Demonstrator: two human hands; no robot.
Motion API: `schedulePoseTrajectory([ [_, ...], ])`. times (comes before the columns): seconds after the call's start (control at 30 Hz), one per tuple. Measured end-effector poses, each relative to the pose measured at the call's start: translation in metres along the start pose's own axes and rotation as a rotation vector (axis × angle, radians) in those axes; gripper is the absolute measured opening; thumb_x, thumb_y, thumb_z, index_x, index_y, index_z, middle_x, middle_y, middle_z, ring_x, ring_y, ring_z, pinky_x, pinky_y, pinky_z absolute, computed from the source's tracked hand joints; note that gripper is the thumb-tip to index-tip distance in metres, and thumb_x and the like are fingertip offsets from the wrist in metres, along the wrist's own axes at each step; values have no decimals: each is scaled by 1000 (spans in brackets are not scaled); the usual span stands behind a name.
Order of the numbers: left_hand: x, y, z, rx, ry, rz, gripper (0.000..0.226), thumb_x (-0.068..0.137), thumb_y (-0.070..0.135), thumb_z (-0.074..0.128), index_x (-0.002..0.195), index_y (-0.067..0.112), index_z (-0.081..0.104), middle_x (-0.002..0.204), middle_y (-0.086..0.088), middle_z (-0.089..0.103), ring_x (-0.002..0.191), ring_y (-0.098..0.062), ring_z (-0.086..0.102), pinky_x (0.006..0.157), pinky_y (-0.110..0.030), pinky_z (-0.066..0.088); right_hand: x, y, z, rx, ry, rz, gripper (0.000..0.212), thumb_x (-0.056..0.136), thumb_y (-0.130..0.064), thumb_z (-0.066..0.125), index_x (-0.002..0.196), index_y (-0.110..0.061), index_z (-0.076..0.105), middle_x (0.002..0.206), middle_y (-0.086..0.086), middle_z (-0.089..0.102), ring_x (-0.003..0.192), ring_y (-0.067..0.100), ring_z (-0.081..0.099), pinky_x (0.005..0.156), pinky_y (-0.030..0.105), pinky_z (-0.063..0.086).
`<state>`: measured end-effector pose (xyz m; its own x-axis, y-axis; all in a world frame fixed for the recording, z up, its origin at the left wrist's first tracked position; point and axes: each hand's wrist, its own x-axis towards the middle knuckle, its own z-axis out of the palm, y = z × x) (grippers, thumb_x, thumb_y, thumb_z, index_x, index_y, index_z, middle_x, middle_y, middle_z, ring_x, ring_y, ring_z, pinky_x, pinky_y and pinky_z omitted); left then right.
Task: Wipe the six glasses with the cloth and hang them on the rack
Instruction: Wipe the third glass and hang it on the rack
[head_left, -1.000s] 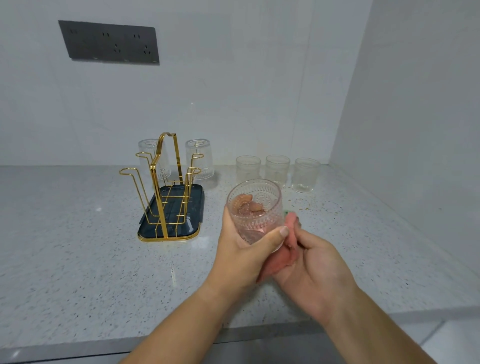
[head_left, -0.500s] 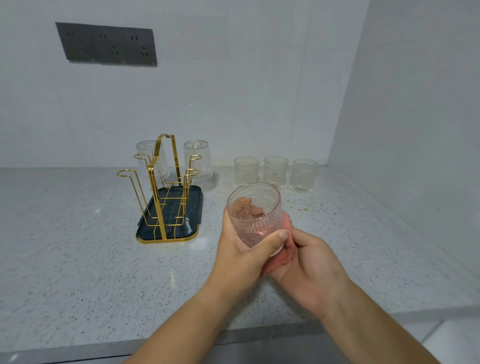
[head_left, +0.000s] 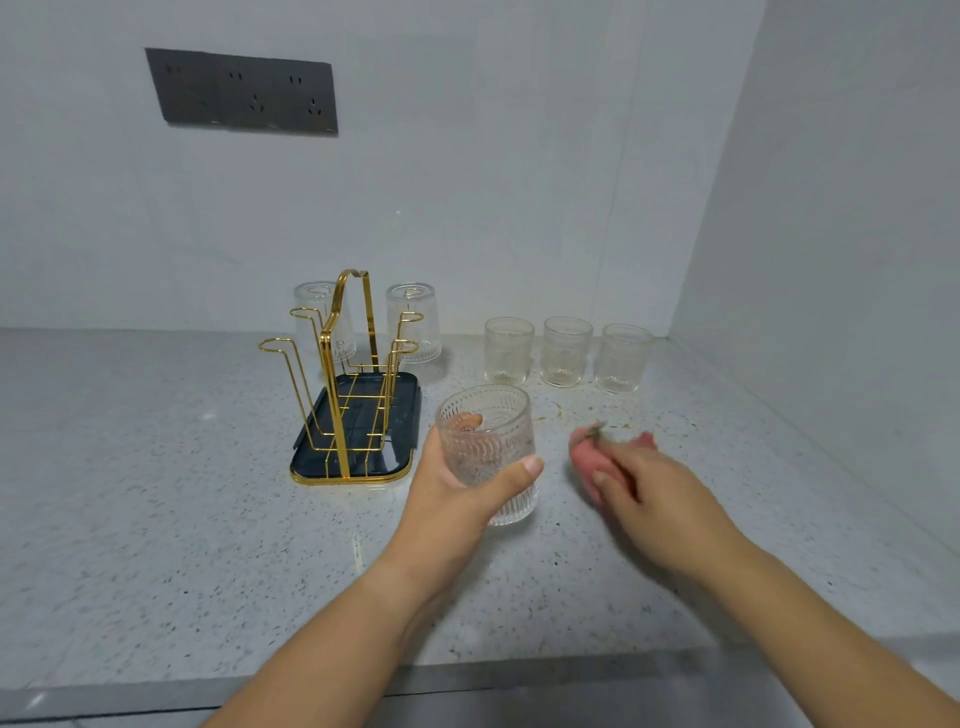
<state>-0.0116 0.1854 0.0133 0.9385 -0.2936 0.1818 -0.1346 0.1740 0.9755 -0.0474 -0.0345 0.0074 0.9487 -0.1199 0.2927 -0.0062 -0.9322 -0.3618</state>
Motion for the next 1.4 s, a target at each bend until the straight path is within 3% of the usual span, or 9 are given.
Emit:
schedulePoseTrajectory([
  [0.17, -1, 7, -8, 13, -21, -26, 62, 67, 27, 87, 122, 34, 58, 107, 17, 78, 99, 5, 72, 75, -7, 53, -4, 2, 14, 125, -165, 95, 36, 104, -35, 51, 135, -22, 65, 138, -6, 61, 131, 13, 51, 104, 20, 33],
  [0.33, -4, 18, -13, 20, -50, -18, 63, 65, 32, 86, 121, 34, 58, 108, 18, 77, 99, 7, 71, 76, -7, 53, -12, -47, -6, 629, 121, 258, 19, 102, -35, 56, 100, -24, 72, 102, 1, 75, 95, 18, 69, 87, 26, 50],
  [0.4, -3, 27, -13, 24, -61, 14, 63, 68, 30, 90, 123, 31, 59, 110, 18, 77, 102, 3, 72, 80, -11, 54, -15, -70, -10, 1063, -65, 388, 34, 102, -43, 52, 109, -16, 72, 102, 16, 77, 92, 30, 74, 90, 38, 57],
  [0.5, -4, 43, -14, 18, -70, 67, 64, 69, 27, 91, 125, 29, 60, 113, 13, 78, 106, -3, 73, 83, -14, 55, -19, -96, -4, 1656, -448, 395, 57, 103, -55, 42, 137, -13, 62, 136, 22, 65, 126, 43, 61, 109, 55, 42],
  [0.67, -3, 78, -31, 9, -86, 168, 65, 67, 23, 90, 125, 22, 61, 112, 5, 80, 103, -7, 76, 82, -18, 58, -10, -140, -2, 2051, -506, 231, 64, 102, -55, 39, 148, -13, 52, 155, 17, 48, 137, 33, 47, 112, 42, 36],
  [0.83, 15, 102, -60, 13, -83, 251, 51, 76, 19, 90, 119, 13, 65, 106, -5, 79, 101, -15, 75, 86, -27, 59, 27, -185, -12, 2025, -343, 191, 62, 99, -49, 48, 148, -11, 51, 149, 14, 57, 140, 28, 52, 121, 39, 31],
  [0.97, 44, 123, -93, -11, 87, 313, 95, 64, 27, 92, 143, 26, 40, 136, -10, 62, 120, -17, 70, 93, -26, 58, 70, -205, -31, 1928, -238, 130, 55, 97, -45, 56, 141, -12, 57, 135, 12, 68, 124, 26, 64, 102, 33, 49],
  [1.13, 85, 166, -147, 359, 148, 418, 109, 69, 47, 94, 154, 36, 27, 143, 1, 47, 131, -17, 56, 109, -40, 52, 129, -230, -52, 1384, -90, 33, 35, 97, -41, 64, 119, -14, 62, 106, 6, 76, 95, 21, 73, 84, 33, 59],
  [1.4, 151, 177, -206, 774, 58, 346, 84, 79, 44, 88, 151, 22, 50, 132, 1, 62, 120, -16, 61, 89, -17, 51, 211, -274, -39, 766, -44, -93, 49, 86, -54, 74, 119, -20, 59, 109, 5, 70, 90, 24, 74, 81, 37, 62],
])
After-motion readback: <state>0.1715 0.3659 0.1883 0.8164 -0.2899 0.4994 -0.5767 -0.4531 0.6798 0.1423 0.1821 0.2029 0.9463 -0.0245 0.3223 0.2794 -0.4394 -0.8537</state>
